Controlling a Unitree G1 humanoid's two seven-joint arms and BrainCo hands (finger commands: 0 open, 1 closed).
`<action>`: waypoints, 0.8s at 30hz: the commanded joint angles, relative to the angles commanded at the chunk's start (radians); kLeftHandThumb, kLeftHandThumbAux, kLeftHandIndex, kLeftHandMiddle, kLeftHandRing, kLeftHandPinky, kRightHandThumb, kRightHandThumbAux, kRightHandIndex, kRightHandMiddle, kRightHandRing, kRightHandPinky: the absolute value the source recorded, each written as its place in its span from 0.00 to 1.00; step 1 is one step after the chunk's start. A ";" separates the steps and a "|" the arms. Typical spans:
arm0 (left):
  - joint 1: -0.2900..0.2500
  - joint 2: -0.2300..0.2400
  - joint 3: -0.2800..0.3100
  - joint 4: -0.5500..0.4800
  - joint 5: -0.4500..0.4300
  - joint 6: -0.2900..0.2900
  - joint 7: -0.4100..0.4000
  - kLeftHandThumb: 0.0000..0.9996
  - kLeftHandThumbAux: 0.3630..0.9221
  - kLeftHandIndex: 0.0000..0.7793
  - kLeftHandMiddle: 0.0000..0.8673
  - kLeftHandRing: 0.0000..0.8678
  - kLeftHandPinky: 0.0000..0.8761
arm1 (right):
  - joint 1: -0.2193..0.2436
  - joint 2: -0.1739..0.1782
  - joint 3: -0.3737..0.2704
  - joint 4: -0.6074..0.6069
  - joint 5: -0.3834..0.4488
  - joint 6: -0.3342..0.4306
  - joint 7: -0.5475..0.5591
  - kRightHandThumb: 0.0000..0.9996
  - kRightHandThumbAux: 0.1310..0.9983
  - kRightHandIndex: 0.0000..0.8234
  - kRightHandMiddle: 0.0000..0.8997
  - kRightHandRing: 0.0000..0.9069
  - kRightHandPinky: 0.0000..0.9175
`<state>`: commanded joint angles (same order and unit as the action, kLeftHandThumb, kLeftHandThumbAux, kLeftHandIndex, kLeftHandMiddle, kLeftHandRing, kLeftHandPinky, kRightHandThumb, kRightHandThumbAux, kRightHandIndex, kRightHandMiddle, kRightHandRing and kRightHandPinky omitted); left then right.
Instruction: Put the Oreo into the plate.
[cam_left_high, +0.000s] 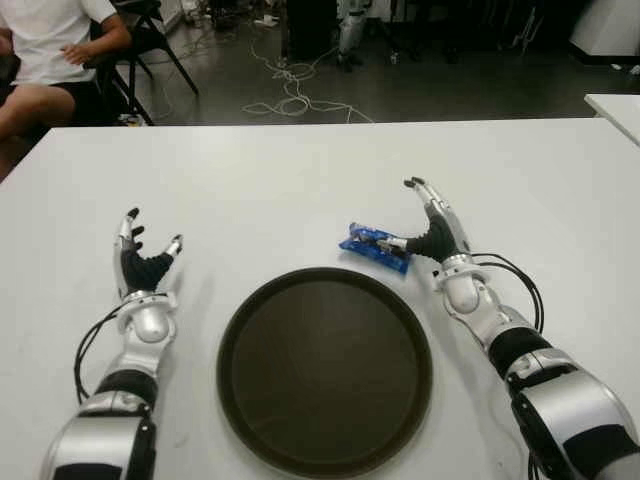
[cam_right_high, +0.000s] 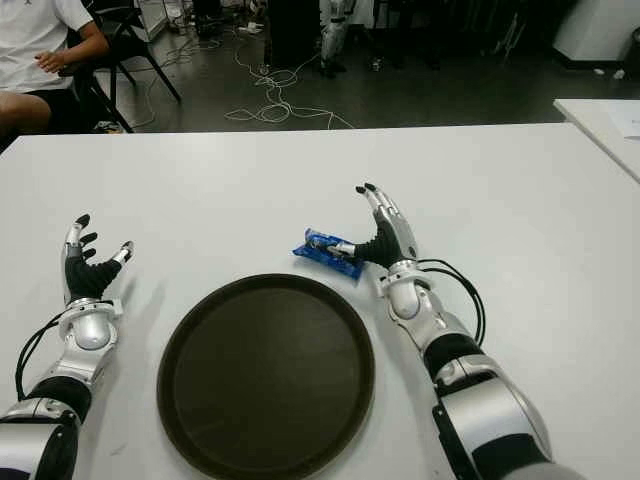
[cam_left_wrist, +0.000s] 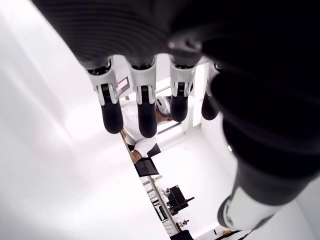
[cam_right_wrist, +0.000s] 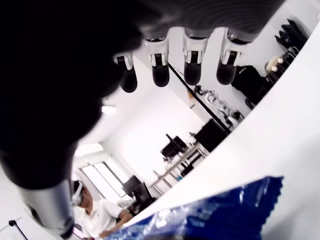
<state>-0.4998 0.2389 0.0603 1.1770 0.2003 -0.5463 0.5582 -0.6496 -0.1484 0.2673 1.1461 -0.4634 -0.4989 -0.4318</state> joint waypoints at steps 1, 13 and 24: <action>0.000 0.001 0.000 0.000 0.000 0.000 0.000 0.23 0.74 0.14 0.14 0.16 0.19 | 0.000 0.001 0.001 -0.002 0.000 0.006 0.004 0.00 0.69 0.00 0.00 0.00 0.00; -0.001 0.002 -0.003 0.001 0.004 0.004 0.001 0.21 0.74 0.15 0.16 0.18 0.21 | -0.008 0.018 0.012 -0.036 -0.005 0.078 0.038 0.00 0.67 0.00 0.00 0.00 0.00; 0.000 0.004 -0.005 0.001 0.010 0.007 0.016 0.26 0.74 0.16 0.15 0.18 0.23 | -0.023 0.032 0.029 -0.055 -0.017 0.126 0.044 0.00 0.66 0.00 0.00 0.00 0.00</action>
<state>-0.4999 0.2424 0.0550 1.1781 0.2102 -0.5395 0.5744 -0.6725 -0.1161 0.2962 1.0912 -0.4801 -0.3728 -0.3875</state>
